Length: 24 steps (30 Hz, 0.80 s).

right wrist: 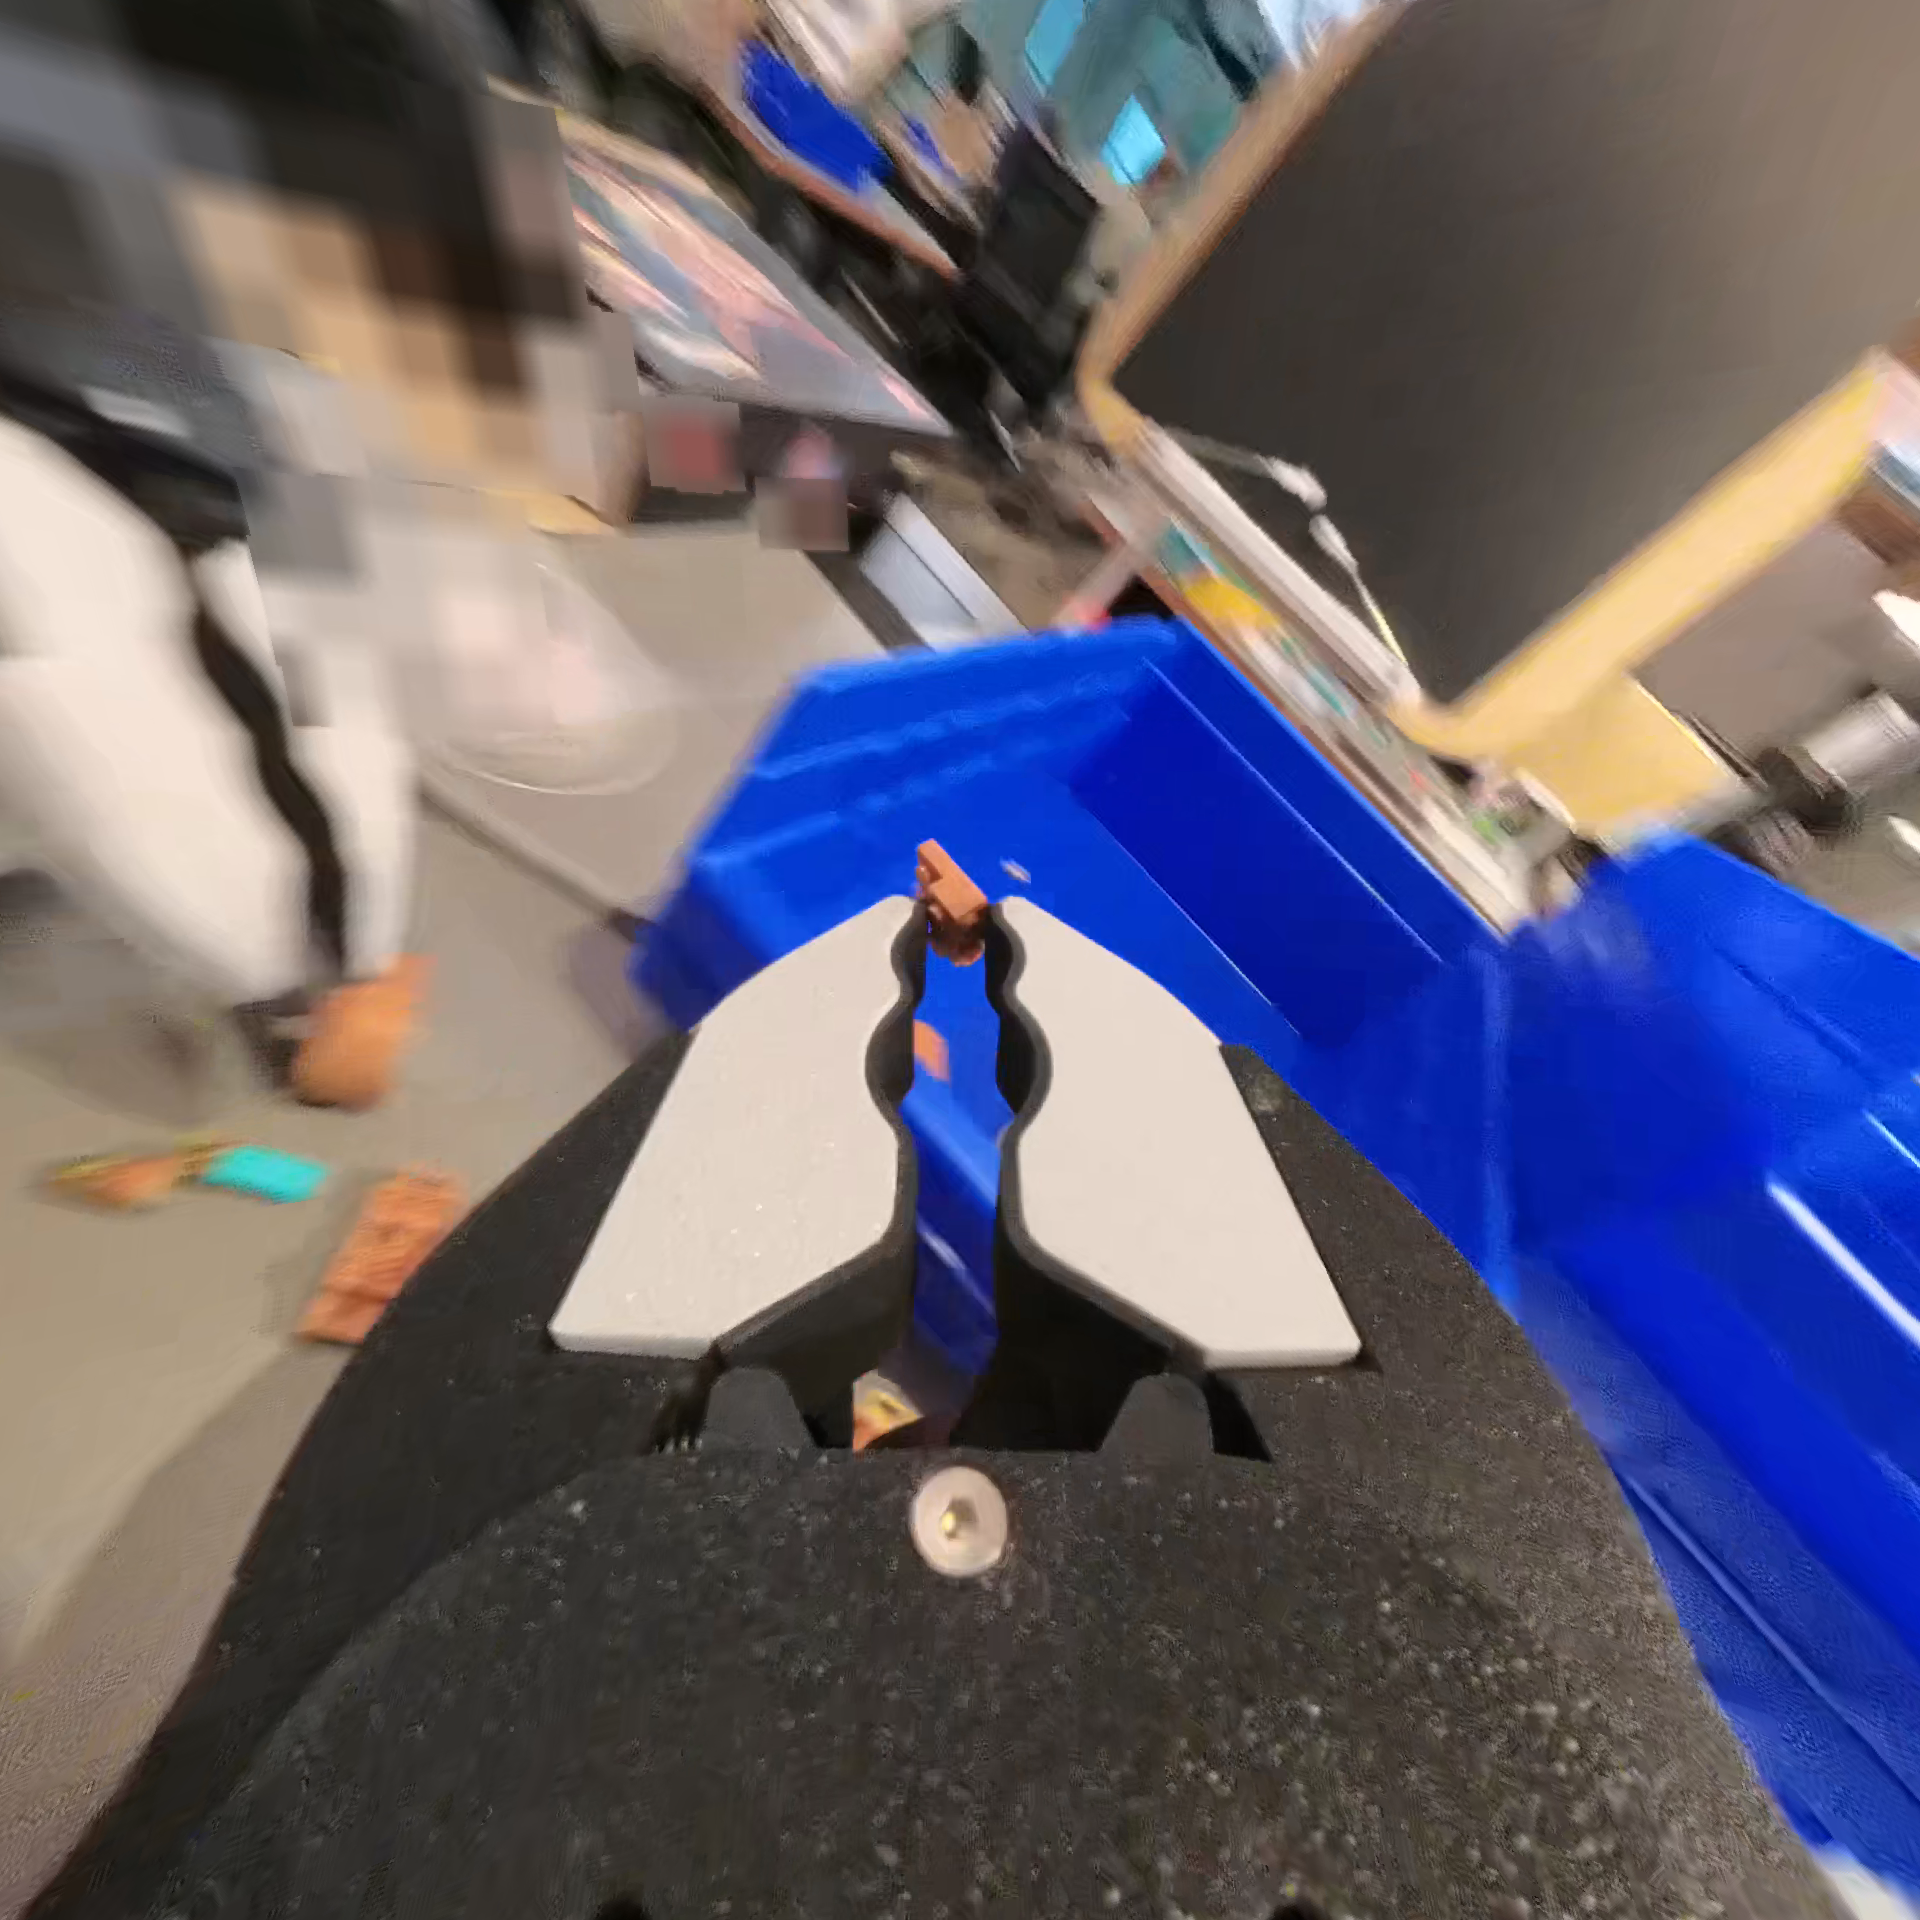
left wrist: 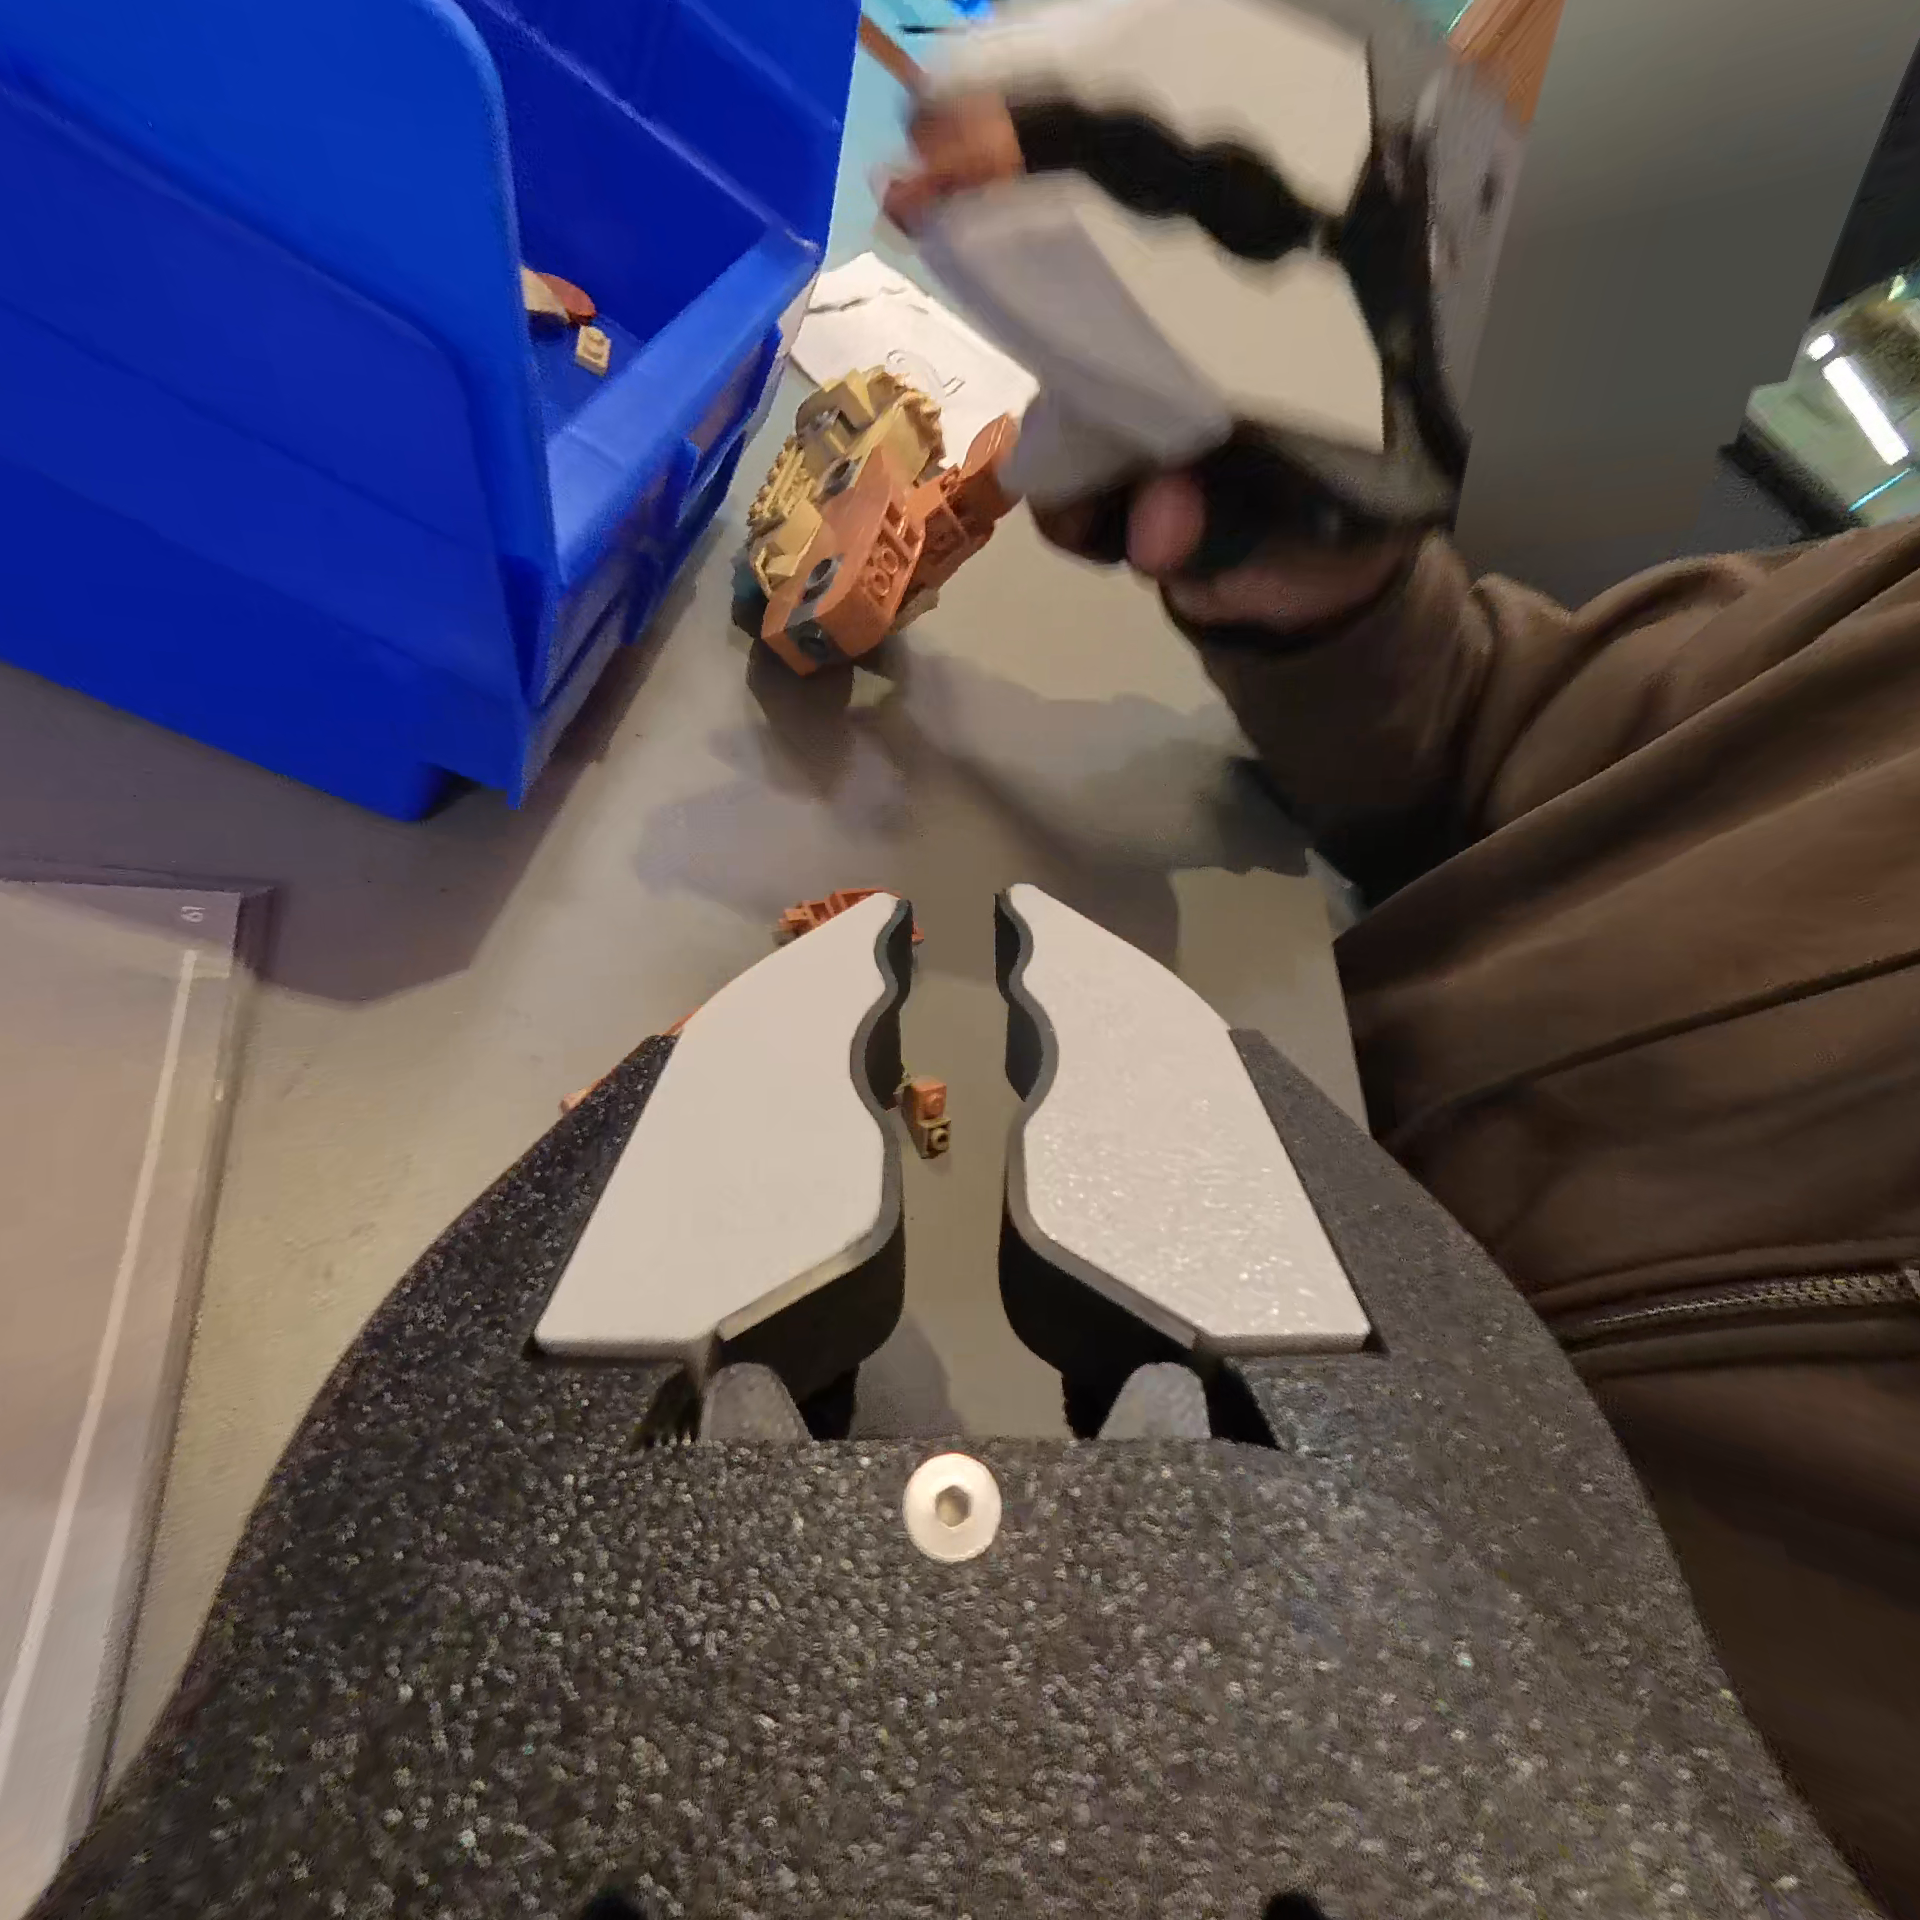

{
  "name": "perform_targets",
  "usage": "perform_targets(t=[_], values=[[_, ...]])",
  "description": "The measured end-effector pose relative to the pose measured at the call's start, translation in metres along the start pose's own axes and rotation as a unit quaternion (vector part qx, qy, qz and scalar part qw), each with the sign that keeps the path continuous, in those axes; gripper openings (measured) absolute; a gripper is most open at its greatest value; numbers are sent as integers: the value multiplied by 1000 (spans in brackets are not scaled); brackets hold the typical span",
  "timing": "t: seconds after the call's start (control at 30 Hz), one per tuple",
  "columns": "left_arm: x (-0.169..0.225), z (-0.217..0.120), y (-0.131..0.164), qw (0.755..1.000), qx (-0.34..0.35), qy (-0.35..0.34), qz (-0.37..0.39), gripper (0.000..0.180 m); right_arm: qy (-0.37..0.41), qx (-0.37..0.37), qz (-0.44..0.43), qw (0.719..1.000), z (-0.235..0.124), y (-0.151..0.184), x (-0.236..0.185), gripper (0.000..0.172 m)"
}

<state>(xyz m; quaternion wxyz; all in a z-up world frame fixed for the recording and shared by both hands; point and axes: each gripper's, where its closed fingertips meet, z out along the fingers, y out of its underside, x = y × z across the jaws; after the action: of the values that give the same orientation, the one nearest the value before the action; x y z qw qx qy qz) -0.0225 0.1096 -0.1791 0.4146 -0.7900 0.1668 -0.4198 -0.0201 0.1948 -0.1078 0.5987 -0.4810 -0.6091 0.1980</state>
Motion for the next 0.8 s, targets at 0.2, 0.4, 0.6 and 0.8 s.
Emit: perform_targets(t=[0.2,0.4,0.6,0.8], values=[[2,0,2,998,-19,-32,48,15,54,-120,25,991,14,24,32,23],[-5,-3,4,997,-28,-51,54,15,-36,-139,-18,989,3,34,-23,23],[-9,-3,5,995,-35,-68,68,15,-200,-212,55,955,-17,57,-92,22],[-11,-1,10,993,-48,-76,79,15,-244,-254,80,933,-18,75,-115,25]])
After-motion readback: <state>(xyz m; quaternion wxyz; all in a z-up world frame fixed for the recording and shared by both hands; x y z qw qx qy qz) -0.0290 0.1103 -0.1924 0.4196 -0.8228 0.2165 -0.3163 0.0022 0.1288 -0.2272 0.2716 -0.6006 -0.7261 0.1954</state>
